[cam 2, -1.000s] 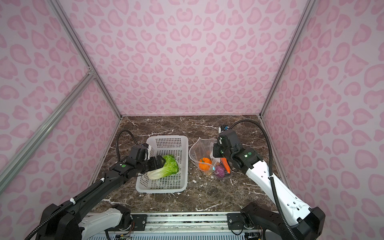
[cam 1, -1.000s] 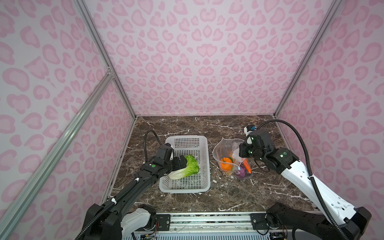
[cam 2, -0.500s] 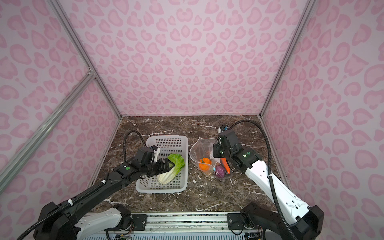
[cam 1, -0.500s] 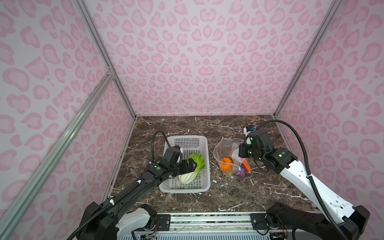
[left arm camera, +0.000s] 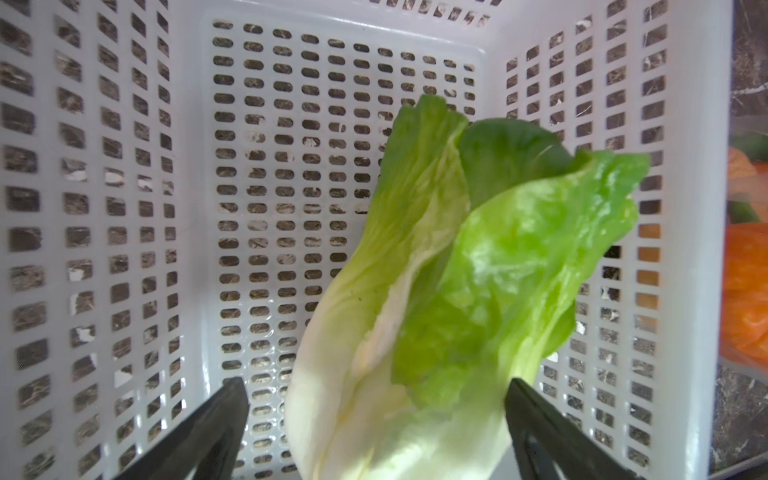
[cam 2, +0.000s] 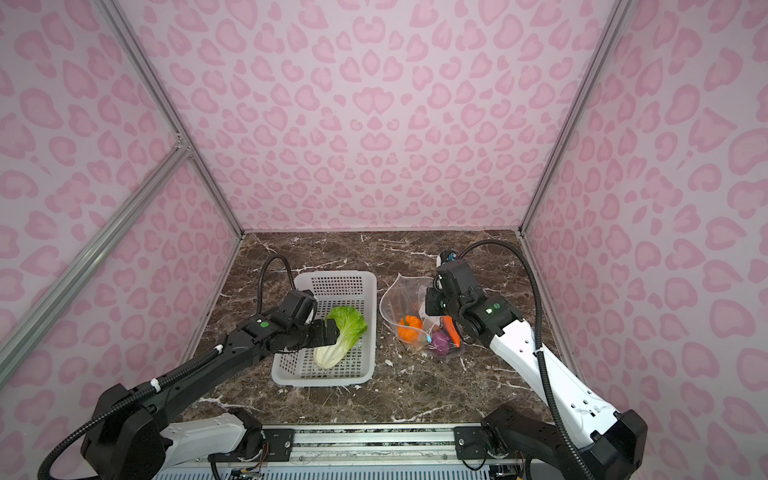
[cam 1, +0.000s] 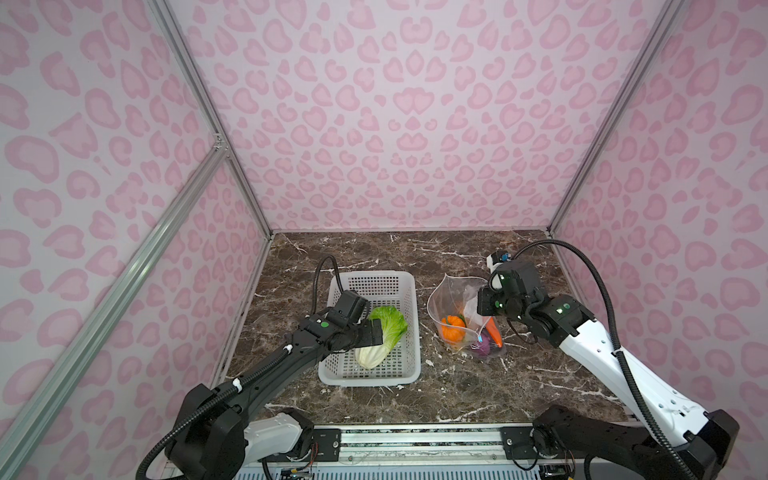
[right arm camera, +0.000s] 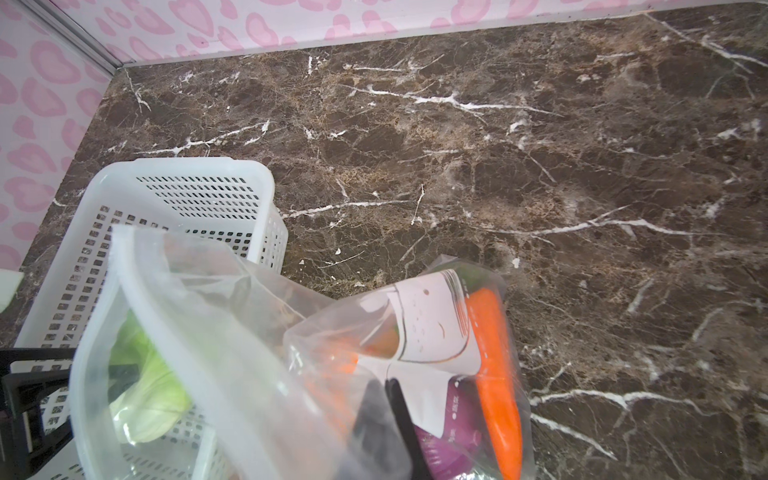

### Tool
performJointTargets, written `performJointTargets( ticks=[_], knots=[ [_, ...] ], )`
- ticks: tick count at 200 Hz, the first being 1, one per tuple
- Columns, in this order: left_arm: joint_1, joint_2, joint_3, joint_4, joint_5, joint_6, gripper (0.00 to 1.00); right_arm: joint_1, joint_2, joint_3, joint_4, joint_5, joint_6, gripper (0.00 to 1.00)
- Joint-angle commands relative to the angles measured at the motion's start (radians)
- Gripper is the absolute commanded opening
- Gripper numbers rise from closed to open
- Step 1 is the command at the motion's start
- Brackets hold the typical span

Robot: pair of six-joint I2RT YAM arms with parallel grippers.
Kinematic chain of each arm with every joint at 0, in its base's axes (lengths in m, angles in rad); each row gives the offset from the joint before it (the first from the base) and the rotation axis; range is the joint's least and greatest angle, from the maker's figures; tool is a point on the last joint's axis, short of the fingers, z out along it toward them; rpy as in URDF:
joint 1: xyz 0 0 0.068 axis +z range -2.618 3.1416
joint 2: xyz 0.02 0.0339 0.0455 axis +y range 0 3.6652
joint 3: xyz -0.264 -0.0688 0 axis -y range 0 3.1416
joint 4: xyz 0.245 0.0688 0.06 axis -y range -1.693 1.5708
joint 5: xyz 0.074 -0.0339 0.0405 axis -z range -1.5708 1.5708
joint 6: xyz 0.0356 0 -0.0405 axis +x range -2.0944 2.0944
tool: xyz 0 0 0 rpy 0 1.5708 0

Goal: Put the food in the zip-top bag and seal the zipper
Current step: 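Lower the left gripper and close it on the green lettuce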

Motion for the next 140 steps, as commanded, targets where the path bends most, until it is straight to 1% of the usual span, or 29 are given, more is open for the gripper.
performJointTargets(
  ticks=[1,23,53,83,119,140],
  knots=[
    [-0.01,0.007,0.007,0.021,0.046,0.043,0.98,0.002,0.005,0.002,0.008,0.011,-0.004,0.06],
    [-0.014,0.027,0.01,0.037,0.069,0.067,0.98,0.001,0.008,0.001,0.012,0.008,-0.004,0.09],
    [-0.014,0.065,0.009,0.074,0.138,0.081,0.98,0.001,0.013,0.001,0.01,0.005,-0.003,0.1],
    [-0.014,0.103,0.012,0.097,0.156,0.095,0.98,0.001,0.005,-0.007,0.007,0.008,-0.003,0.11],
    [-0.014,0.149,0.013,0.136,0.217,0.087,0.98,0.002,-0.004,-0.012,0.005,0.014,-0.002,0.13],
    [-0.015,0.169,0.012,0.149,0.227,0.083,0.98,0.001,-0.011,-0.018,0.004,0.016,-0.001,0.14]
  ],
)
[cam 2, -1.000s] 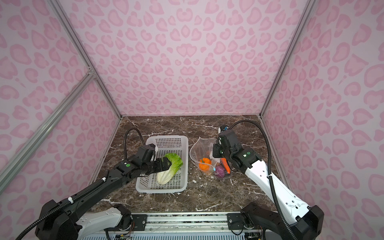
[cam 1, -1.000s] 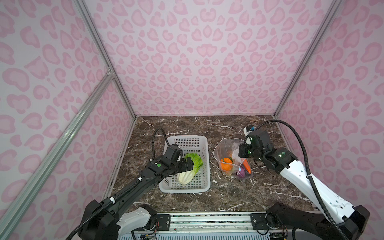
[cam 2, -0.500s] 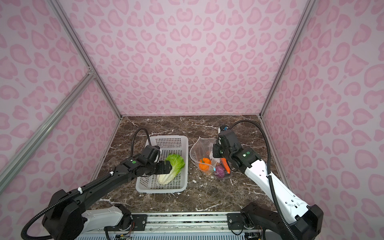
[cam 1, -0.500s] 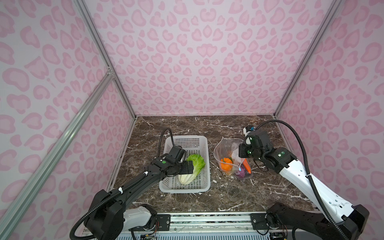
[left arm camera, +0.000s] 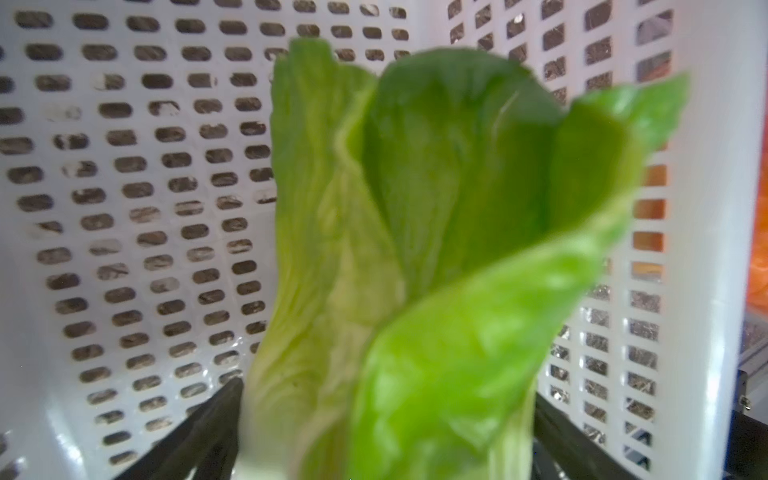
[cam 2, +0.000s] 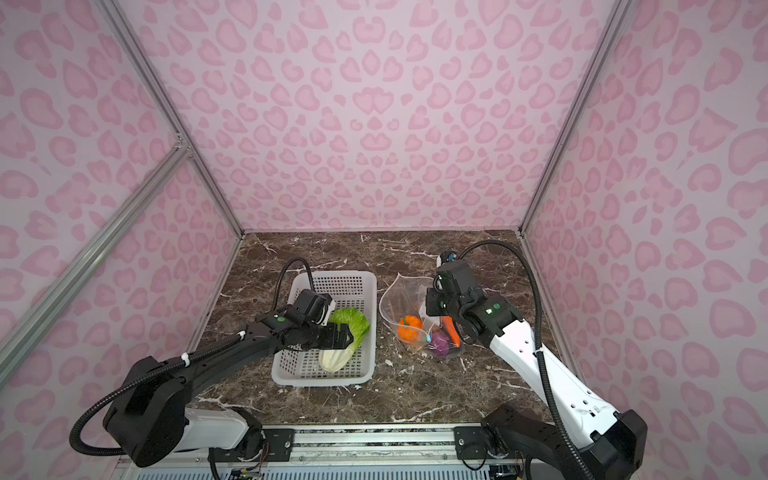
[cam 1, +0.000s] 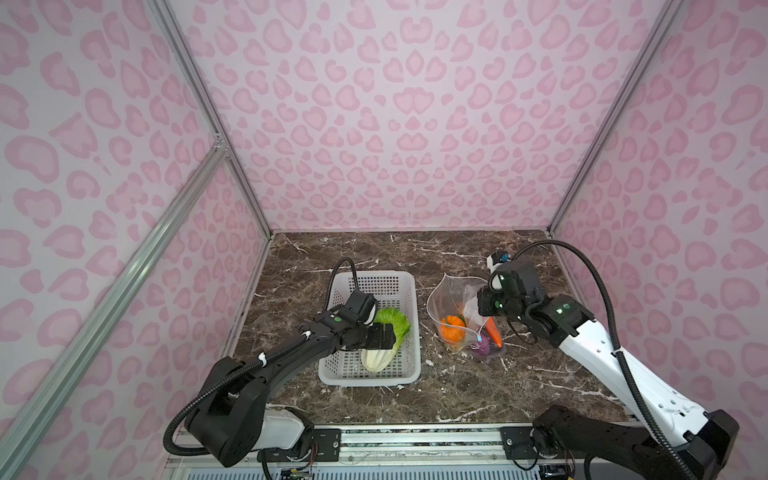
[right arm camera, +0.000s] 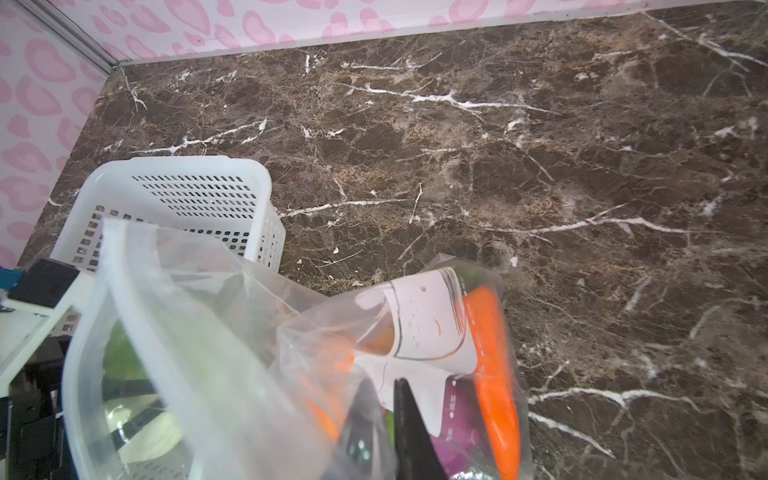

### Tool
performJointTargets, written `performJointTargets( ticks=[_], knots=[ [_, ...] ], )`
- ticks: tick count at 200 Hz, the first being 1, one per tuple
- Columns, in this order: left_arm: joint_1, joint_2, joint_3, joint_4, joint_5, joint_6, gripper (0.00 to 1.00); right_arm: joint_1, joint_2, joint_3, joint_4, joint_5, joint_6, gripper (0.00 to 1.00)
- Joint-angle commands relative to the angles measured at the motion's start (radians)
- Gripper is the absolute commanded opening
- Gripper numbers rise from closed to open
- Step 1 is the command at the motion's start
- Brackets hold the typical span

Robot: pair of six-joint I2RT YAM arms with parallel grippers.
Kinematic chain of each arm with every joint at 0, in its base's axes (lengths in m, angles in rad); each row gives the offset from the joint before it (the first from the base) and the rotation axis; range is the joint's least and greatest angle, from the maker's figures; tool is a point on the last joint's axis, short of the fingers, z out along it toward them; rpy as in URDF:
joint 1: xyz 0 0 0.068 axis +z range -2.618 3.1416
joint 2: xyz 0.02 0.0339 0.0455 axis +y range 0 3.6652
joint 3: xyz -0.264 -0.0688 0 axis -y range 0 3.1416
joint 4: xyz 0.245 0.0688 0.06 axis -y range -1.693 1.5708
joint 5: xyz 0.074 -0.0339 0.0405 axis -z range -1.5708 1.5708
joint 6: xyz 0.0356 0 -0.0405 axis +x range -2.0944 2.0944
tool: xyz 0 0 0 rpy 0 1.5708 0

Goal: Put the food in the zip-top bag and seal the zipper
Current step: 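Lower the left gripper and close it on the green lettuce, then lift the lettuce upright out of the basket with the left gripper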

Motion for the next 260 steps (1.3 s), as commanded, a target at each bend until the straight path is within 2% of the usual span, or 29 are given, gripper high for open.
performJointTargets(
  ticks=[1,18,54,99,118,137,156,186,260],
  knots=[
    [-0.003,0.019,0.009,0.039,0.043,0.003,0.98,0.001,-0.007,-0.012,0.006,0.01,-0.001,0.14],
    [-0.009,0.029,0.012,0.035,0.02,0.011,0.98,0.001,-0.01,-0.015,0.007,0.011,0.0,0.15],
    [-0.038,0.042,0.027,0.016,-0.098,0.036,0.98,0.002,-0.015,-0.018,0.015,0.005,0.004,0.15],
    [-0.039,0.083,0.032,0.052,-0.09,0.024,1.0,0.002,-0.008,-0.012,0.013,0.004,0.004,0.15],
    [-0.04,0.097,0.037,0.061,-0.077,0.026,0.84,0.002,-0.01,-0.012,0.007,0.008,0.002,0.16],
    [-0.04,0.094,0.04,0.063,-0.076,0.021,0.73,0.003,-0.01,-0.01,0.006,0.01,0.003,0.15],
    [-0.04,0.076,0.04,0.061,-0.089,0.018,0.56,0.001,-0.011,-0.01,0.007,0.008,0.003,0.13],
    [-0.04,0.036,0.045,0.051,-0.114,0.009,0.48,0.001,-0.007,-0.006,0.008,0.006,0.0,0.1],
    [-0.037,-0.08,0.118,-0.045,-0.187,-0.008,0.46,0.001,-0.008,0.005,0.005,0.006,-0.001,0.07]
  ],
)
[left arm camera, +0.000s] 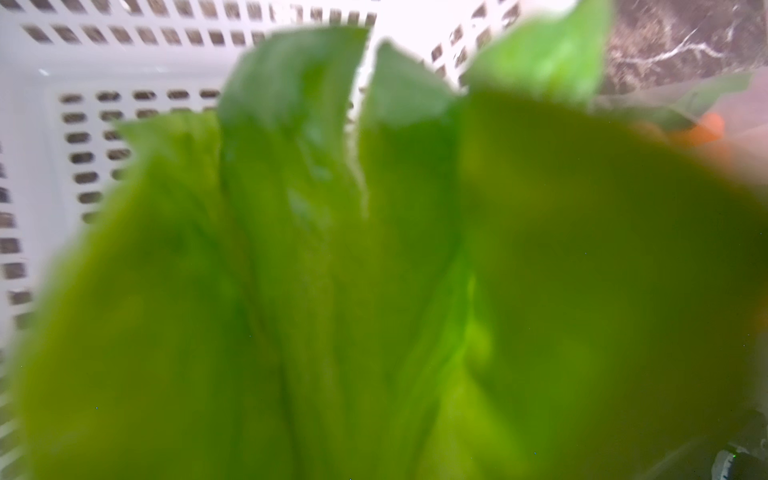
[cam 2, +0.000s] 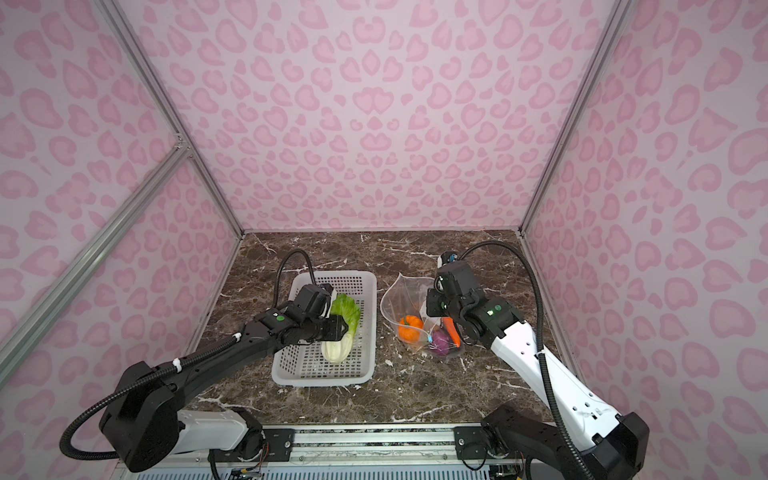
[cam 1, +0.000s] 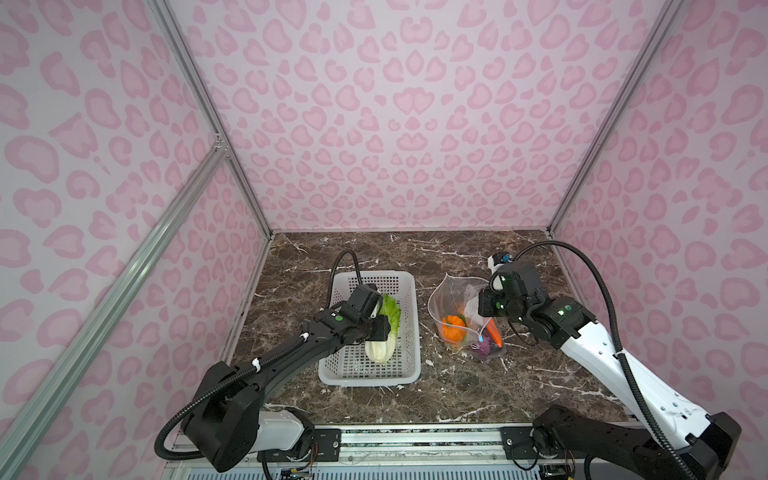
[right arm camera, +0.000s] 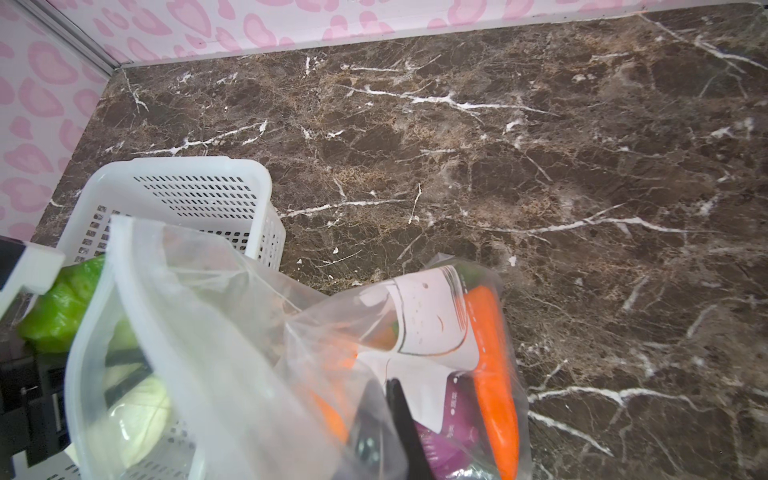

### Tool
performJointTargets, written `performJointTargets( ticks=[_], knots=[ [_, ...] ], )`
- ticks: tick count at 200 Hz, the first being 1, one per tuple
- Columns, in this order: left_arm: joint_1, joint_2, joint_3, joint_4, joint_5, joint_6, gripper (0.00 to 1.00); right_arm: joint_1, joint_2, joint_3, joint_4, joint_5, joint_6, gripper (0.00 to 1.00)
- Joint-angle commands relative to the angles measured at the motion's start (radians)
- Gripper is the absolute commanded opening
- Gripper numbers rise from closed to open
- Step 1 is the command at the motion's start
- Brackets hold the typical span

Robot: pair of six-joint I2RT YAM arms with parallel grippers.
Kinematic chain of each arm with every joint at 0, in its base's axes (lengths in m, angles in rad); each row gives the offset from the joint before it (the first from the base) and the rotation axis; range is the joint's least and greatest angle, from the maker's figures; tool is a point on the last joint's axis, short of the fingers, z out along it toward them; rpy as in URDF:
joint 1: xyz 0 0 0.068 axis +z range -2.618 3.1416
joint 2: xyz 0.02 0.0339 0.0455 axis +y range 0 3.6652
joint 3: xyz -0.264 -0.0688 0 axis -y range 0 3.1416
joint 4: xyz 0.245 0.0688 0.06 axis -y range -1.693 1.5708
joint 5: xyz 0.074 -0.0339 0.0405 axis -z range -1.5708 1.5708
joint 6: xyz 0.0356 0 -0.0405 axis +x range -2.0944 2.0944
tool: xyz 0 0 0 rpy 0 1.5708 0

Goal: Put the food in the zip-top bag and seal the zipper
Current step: 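Lift the lettuce upright out of the basket with the left gripper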

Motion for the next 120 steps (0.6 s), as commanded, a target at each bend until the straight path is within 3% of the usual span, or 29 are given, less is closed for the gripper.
performJointTargets(
  ticks=[1,55,120],
  knots=[
    [0.003,-0.029,0.05,-0.052,-0.04,-0.007,0.46,0.001,-0.001,0.007,0.005,0.005,-0.001,0.07],
    [0.001,-0.167,0.138,-0.062,-0.061,-0.02,0.48,-0.001,0.0,-0.019,0.049,0.005,-0.001,0.02],
    [-0.032,-0.226,0.222,0.298,0.014,-0.103,0.51,-0.01,0.008,-0.044,0.147,-0.088,0.077,0.0]
  ],
)
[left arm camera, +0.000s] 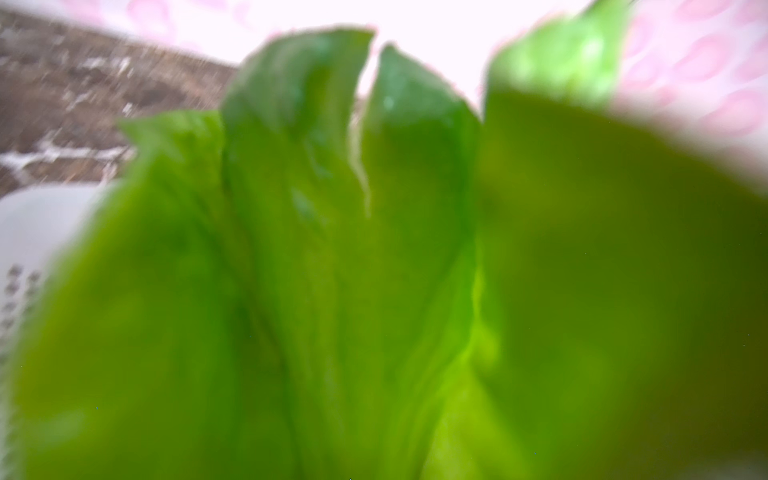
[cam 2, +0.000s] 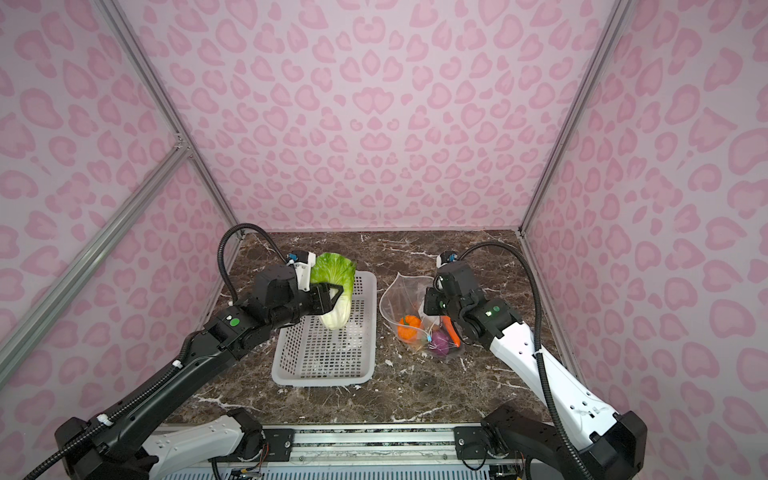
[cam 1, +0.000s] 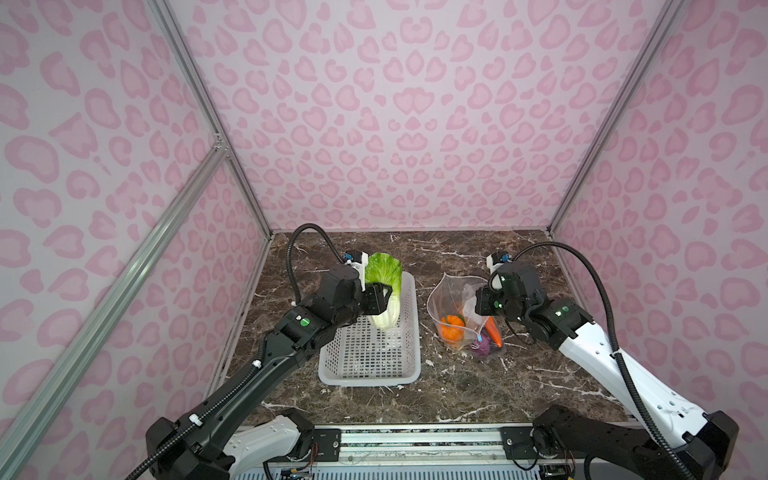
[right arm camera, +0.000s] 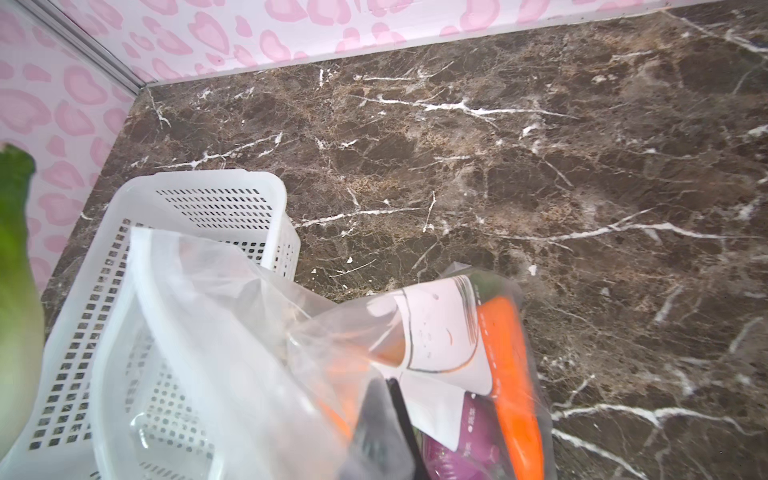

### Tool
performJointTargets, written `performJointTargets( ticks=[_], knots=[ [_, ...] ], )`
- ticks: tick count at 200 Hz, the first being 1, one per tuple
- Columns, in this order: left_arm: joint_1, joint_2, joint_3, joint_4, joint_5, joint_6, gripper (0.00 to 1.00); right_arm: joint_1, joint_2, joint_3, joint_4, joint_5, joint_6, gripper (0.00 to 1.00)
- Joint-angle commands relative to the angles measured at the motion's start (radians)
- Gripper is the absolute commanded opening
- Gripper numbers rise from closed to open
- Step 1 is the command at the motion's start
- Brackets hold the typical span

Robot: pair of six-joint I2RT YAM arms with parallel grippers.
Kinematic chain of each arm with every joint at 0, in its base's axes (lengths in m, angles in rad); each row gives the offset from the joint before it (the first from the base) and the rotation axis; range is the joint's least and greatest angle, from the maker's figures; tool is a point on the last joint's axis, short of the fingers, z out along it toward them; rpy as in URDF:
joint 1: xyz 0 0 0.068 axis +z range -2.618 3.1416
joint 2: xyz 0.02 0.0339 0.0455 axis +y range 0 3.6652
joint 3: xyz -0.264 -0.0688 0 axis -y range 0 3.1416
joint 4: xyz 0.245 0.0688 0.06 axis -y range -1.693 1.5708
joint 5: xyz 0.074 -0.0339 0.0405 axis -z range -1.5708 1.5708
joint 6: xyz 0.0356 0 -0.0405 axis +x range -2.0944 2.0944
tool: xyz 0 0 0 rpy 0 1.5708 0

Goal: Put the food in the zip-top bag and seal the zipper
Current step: 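Lift the lettuce upright out of the basket with the left gripper, then carry the lettuce with the left gripper over the bag opening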

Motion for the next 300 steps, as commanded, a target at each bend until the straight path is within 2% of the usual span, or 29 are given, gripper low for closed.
performJointTargets(
  ticks=[1,50,93,193,251,300],
  knots=[
    [-0.021,0.0,0.036,0.219,0.025,-0.036,0.51,0.0,0.007,-0.009,0.062,-0.046,0.047,0.0],
    [-0.125,0.037,0.039,0.503,-0.047,-0.006,0.51,0.0,-0.006,-0.035,0.098,-0.046,0.137,0.0],
    [-0.228,0.143,0.022,0.714,-0.148,0.053,0.51,0.0,-0.032,-0.049,0.124,-0.045,0.199,0.0],
    [-0.4,0.379,-0.093,1.08,-0.518,0.095,0.51,0.0,-0.046,-0.052,0.138,-0.098,0.268,0.0],
    [-0.467,0.441,-0.108,1.097,-0.634,0.133,0.52,-0.012,-0.038,-0.049,0.156,-0.089,0.302,0.0],
    [-0.491,0.511,-0.101,1.104,-0.645,0.153,0.52,-0.032,-0.044,-0.052,0.181,-0.095,0.336,0.0]
  ],
)
